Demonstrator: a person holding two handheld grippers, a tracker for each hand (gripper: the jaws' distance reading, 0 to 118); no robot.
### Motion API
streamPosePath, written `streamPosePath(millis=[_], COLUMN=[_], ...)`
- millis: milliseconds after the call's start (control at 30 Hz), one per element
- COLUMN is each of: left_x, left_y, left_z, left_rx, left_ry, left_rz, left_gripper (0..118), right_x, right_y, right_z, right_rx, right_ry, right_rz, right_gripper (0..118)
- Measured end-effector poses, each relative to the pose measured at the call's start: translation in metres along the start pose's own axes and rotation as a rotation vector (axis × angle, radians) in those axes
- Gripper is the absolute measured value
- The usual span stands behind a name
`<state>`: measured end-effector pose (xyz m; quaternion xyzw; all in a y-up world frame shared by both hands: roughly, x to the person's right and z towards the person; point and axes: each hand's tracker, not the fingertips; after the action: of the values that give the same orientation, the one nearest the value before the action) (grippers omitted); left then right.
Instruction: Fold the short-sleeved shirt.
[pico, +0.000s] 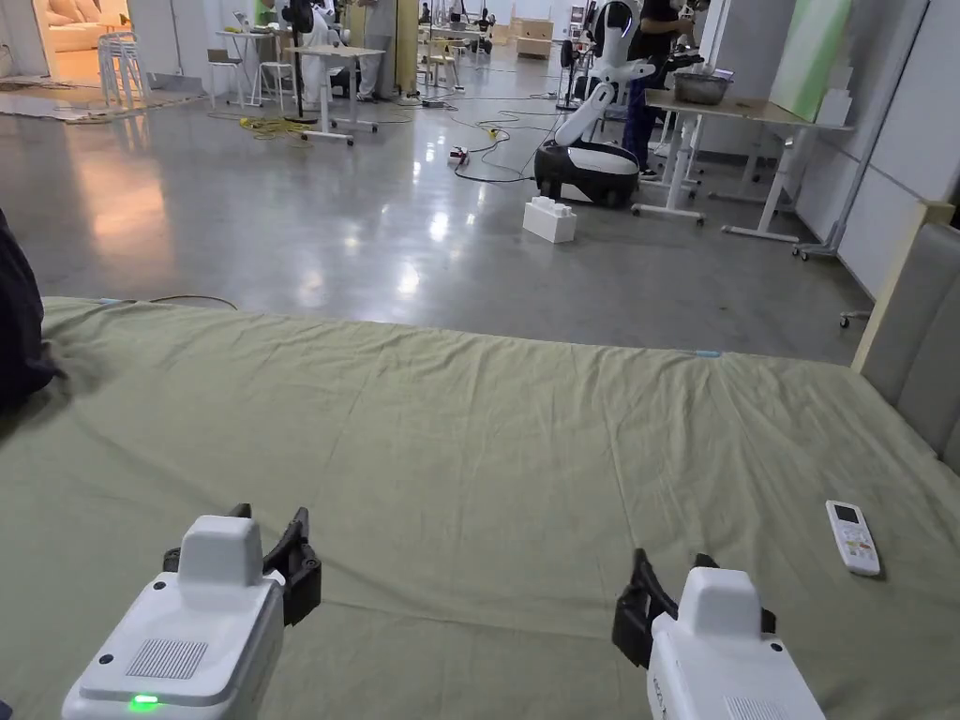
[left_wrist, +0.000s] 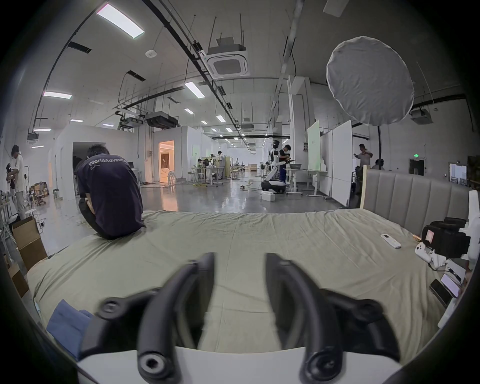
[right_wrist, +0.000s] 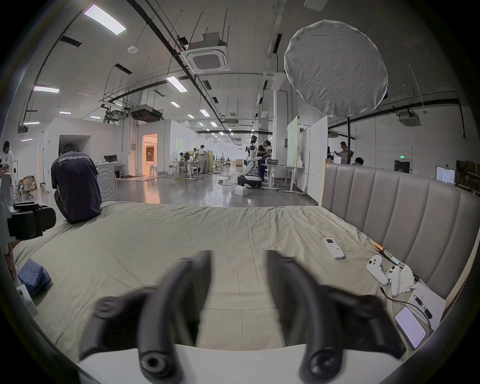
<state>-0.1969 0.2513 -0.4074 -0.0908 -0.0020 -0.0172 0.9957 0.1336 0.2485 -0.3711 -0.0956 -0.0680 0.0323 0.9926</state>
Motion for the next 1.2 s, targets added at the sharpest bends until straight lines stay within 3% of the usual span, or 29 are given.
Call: streamPosePath(millis=[67, 167, 267, 433, 633, 967, 1200], left_x=[0.000, 0.000, -0.001, -0.004, -0.007, -0.006, -0.008], left_y=[-0.001, 0.000, -0.001, 0.000, 0.002, 0.005, 0.002], left_z=[0.002, 0.004, 0.004, 0.003, 0.004, 0.001, 0.000], left_rx=[0.015, 0.036, 0.041, 0.050, 0.052, 0.051, 0.071], left_ry=[0.011, 0.023, 0.028, 0.048, 0.023, -0.005, -0.001], left_rz=[-0.007, -0.025, -0.031, 0.001, 0.028, -0.024, 0.006], left_gripper=[69, 71, 84, 95, 105, 107, 107], right_x=[-0.001, -0.002, 0.000, 0.003, 0.007, 0.015, 0.020], right_y=[0.000, 0.001, 0.002, 0.004, 0.009, 0.012, 0.014], right_z=[0.002, 0.004, 0.005, 0.007, 0.006, -0.004, -0.011], right_rx=[0.017, 0.043, 0.046, 0.063, 0.063, 0.052, 0.010], right_ry=[-0.034, -0.048, -0.048, -0.045, -0.026, -0.052, 0.001], right_rz=[0.015, 0.035, 0.019, -0.002, -0.008, 0.006, -0.135], right_gripper=[63, 78, 92, 114, 118, 118, 118])
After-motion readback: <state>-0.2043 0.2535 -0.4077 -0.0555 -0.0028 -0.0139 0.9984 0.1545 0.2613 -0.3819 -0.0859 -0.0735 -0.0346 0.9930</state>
